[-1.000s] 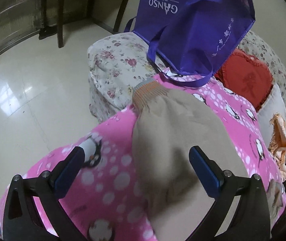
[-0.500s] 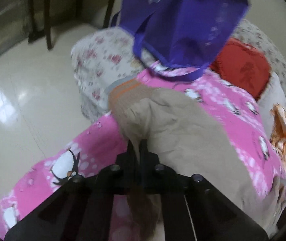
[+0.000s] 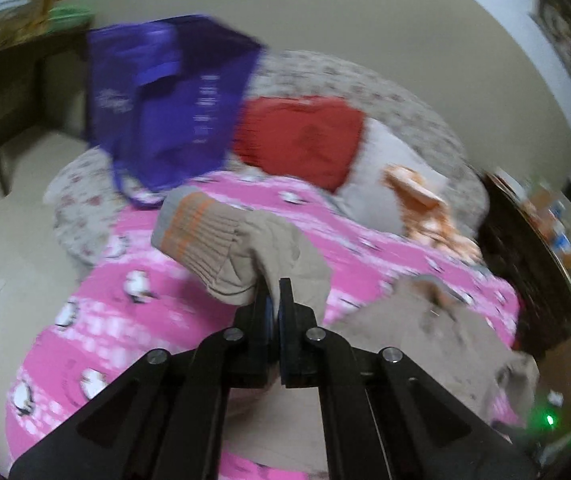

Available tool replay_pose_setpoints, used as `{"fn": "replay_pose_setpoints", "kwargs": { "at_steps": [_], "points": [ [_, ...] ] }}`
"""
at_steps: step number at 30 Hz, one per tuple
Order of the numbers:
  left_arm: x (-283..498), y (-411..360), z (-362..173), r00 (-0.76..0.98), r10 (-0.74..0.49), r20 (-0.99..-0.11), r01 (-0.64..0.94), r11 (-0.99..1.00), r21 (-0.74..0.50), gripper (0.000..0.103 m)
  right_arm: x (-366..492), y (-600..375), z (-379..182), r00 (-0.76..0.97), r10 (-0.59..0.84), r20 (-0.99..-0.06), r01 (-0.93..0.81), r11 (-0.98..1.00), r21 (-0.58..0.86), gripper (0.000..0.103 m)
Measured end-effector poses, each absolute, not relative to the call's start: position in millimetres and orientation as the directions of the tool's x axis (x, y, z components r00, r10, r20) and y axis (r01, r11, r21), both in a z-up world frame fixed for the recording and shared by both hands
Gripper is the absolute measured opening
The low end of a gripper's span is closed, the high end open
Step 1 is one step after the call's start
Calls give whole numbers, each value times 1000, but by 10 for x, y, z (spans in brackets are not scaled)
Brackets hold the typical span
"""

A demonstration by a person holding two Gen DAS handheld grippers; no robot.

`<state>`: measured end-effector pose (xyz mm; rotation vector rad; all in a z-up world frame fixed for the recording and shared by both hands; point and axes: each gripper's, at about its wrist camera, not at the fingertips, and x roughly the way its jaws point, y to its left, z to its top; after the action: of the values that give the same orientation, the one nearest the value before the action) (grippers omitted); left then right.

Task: Fold large clothes
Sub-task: 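Carry the sleeve across the jacket body with the left gripper and release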

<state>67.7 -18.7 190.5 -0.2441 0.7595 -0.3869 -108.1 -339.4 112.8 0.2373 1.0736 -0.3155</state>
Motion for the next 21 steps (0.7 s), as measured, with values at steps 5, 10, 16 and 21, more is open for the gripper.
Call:
{"fn": "replay_pose_setpoints", "kwargs": {
  "at_steps": [5,10,16,21],
  "points": [
    [295,-981,1981,589,-536,-605,402,844,-355,1,-1267,-3607,1228,456,-167,-874,408,912,39,102],
    [-26,-1786,1879,487,-629,-606,503,769,-395,1,-1471,-3875,1284,443,-190,-876,457,889,39,102],
    [-337,-2588,1573,400,-658,-638,550,729,-408,1,-1683,-4096,1361,445,-227,-867,491,871,24,102],
    [-563,-2975,1220,307,-645,-699,572,712,-406,12,-1840,-4310,1318,426,-240,-872,535,844,30,102]
  ]
}}
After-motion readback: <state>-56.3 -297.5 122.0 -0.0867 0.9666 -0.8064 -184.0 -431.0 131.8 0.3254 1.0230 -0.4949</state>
